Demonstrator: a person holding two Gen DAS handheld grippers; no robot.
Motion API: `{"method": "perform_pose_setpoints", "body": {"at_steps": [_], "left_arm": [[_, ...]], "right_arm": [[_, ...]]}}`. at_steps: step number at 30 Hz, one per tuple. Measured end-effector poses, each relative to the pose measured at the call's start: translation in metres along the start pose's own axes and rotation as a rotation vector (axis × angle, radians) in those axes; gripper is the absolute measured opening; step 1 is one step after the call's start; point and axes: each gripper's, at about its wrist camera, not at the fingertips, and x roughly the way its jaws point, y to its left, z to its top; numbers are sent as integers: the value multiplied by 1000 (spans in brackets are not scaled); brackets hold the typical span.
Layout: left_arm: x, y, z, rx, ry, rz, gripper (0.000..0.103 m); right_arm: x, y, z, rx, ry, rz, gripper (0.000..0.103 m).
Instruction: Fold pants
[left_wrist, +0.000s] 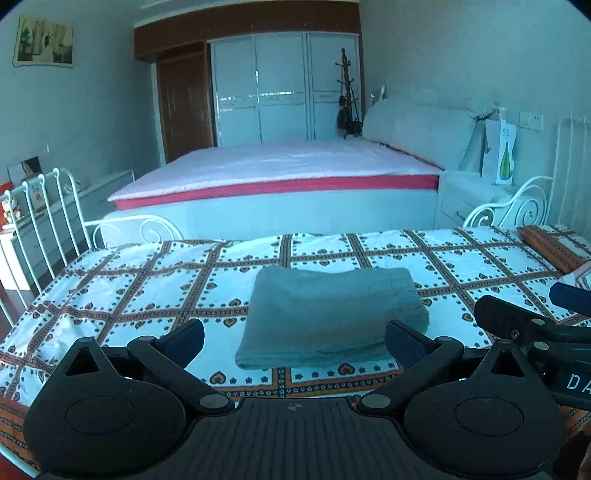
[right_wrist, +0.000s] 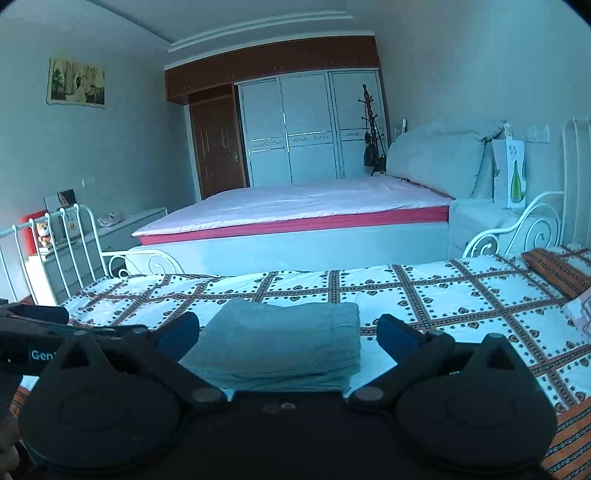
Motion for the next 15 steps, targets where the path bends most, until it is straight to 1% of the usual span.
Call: {"method": "perform_pose_setpoints", "body": {"at_steps": [4,8,12,15], "left_arm": [[2,-4,2,7,29,38,103],[9,-1,1,-14,63,15,103],[12,-1,-1,-30,72,19,103],[14,0,-1,-54,74,1,103]], "right_arm": [[1,1,0,-10,2,-9,97],[3,2,-1,-13,6,-22,97],[2,4,-1,-36,-4,-39,97],[2,4,0,-31,-6,-43,97]]}}
